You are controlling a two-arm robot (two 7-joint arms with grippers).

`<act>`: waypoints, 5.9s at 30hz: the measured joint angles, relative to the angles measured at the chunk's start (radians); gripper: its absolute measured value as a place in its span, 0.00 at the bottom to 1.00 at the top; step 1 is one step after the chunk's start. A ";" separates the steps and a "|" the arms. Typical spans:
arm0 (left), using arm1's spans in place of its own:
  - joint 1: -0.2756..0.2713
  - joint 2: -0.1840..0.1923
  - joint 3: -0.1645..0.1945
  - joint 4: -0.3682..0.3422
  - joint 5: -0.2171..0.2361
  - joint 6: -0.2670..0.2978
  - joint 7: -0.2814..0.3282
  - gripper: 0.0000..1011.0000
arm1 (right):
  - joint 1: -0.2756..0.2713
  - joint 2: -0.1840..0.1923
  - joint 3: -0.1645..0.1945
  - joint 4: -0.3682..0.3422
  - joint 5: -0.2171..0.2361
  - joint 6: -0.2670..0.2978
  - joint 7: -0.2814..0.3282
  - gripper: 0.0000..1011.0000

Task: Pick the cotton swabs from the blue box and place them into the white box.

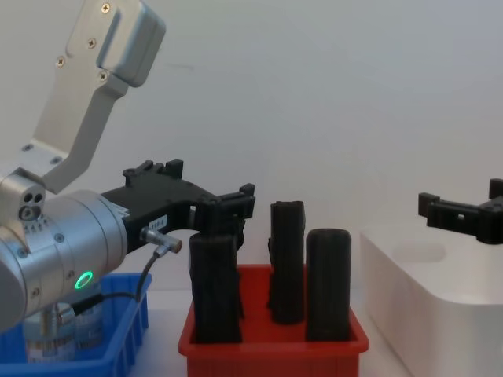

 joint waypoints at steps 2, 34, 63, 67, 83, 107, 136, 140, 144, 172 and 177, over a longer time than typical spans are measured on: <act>0.000 0.000 0.000 0.000 0.000 0.000 0.000 0.99 | 0.000 -0.002 0.000 -0.009 -0.006 0.013 -0.014 0.99; 0.000 0.000 0.000 0.000 0.000 0.000 0.000 0.99 | 0.012 0.047 0.038 -0.112 0.023 0.305 0.029 0.99; 0.000 0.000 0.000 0.000 0.000 0.000 0.000 0.99 | 0.051 -0.027 -0.023 -0.085 -0.044 0.390 0.042 0.99; 0.000 0.000 0.000 0.000 0.000 0.000 0.000 0.99 | 0.059 -0.044 -0.034 -0.074 -0.054 0.398 0.042 0.99; 0.000 0.000 0.000 0.000 0.000 0.000 0.000 0.99 | 0.123 -0.111 -0.066 -0.005 -0.108 0.412 0.055 0.99; 0.000 0.000 0.000 0.000 0.000 0.000 0.000 0.99 | 0.216 -0.180 -0.091 0.118 -0.157 0.462 0.099 0.99; 0.000 0.000 0.000 0.000 0.000 0.000 0.000 0.99 | 0.296 -0.265 -0.131 0.288 -0.225 0.428 0.059 0.94; 0.000 0.000 0.000 0.000 0.000 0.000 0.000 0.99 | 0.300 -0.269 -0.133 0.297 -0.227 0.426 0.053 0.84; 0.000 0.000 0.000 0.000 0.000 0.000 0.000 0.99 | 0.303 -0.273 -0.134 0.305 -0.229 0.423 0.048 0.75; 0.000 0.000 0.000 0.000 0.000 0.000 0.000 0.99 | 0.297 -0.274 -0.124 0.272 -0.205 0.370 0.020 0.43; 0.000 0.000 0.000 0.000 0.000 0.000 0.000 0.99 | 0.291 -0.271 -0.115 0.241 -0.185 0.336 0.000 0.43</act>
